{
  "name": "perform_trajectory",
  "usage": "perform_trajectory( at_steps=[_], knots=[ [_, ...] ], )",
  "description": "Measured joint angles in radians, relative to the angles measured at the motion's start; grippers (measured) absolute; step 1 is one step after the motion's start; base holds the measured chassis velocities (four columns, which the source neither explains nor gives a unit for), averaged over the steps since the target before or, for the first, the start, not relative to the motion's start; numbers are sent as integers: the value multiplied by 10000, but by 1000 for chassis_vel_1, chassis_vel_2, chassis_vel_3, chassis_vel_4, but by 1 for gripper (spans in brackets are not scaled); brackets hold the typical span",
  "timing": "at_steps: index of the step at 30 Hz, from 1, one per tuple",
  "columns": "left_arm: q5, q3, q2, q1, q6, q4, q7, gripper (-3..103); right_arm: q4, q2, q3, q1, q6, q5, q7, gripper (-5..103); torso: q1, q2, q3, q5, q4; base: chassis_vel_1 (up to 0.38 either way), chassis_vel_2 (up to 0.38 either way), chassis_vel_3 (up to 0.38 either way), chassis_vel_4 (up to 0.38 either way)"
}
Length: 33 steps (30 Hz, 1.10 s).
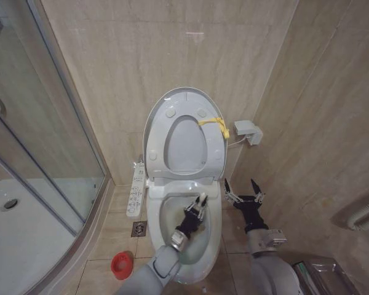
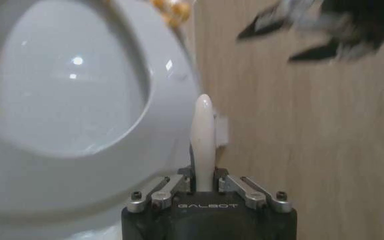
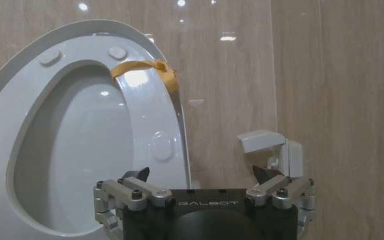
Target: Open the toilet lid, clean the toilet bowl with a toilet brush, close the toilet lid, and flush.
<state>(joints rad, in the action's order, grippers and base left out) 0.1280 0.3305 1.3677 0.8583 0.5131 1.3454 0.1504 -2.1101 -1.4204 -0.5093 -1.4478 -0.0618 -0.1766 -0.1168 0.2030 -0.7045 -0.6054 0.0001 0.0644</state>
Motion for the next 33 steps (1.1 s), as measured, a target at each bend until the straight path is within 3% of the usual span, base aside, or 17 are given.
perform_trajectory(
  at_steps=[5,14,26,33],
  knots=[
    [62,274,59,175,-52,314,-34,18,0,0,0,0,0,0,0,100,-1,0,0,0,-4,0,0,0,0],
    [-270,-16,179,-50,490,-1349,-208,18,0,0,0,0,0,0,0,100,0,0,0,-1,-4,0,0,0,0],
    [47,405,124,93,231,111,-223,18,0,0,0,0,0,0,0,100,0,0,0,-1,-5,0,0,0,0],
    [-87,21,114,-48,508,-1093,-443,18,0,0,0,0,0,0,0,100,-1,0,0,-1,-4,0,0,0,0]
  ],
)
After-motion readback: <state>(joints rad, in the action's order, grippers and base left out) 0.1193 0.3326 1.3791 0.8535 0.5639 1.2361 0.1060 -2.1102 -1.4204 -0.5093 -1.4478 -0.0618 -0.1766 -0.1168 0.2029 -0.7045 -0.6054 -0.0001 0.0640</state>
